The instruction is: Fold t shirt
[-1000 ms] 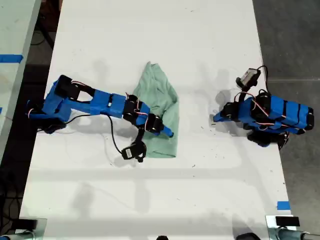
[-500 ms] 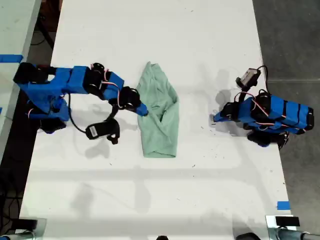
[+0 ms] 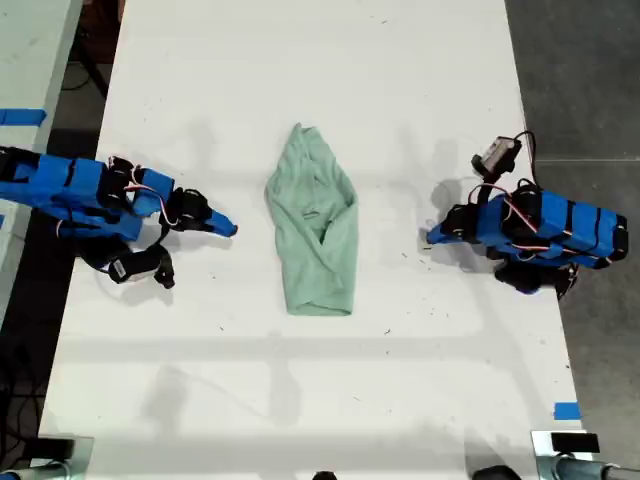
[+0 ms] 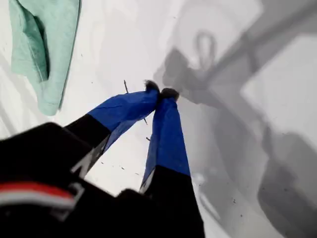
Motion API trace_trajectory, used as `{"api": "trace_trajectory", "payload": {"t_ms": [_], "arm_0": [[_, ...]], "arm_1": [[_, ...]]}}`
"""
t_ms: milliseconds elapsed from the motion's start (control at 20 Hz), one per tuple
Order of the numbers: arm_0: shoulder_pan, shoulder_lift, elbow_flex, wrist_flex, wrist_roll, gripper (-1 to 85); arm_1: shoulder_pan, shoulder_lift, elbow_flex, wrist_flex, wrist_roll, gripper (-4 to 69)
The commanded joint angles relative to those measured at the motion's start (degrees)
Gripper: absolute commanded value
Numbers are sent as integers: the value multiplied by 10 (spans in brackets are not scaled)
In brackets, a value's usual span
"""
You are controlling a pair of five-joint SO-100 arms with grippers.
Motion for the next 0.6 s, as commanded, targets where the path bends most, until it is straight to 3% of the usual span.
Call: {"api": "trace_trajectory", "payload": {"t_ms": [0,50,550], "arm_0": [[-23,342,114,107,12,-2],[-42,330,109,133,22,-2],[-51,335,112,143,19,-2]], "arm_1": [[1,4,9,-1,5,20],[1,4,10,-1,5,20],[-2,4,10,-2,10,20]]}}
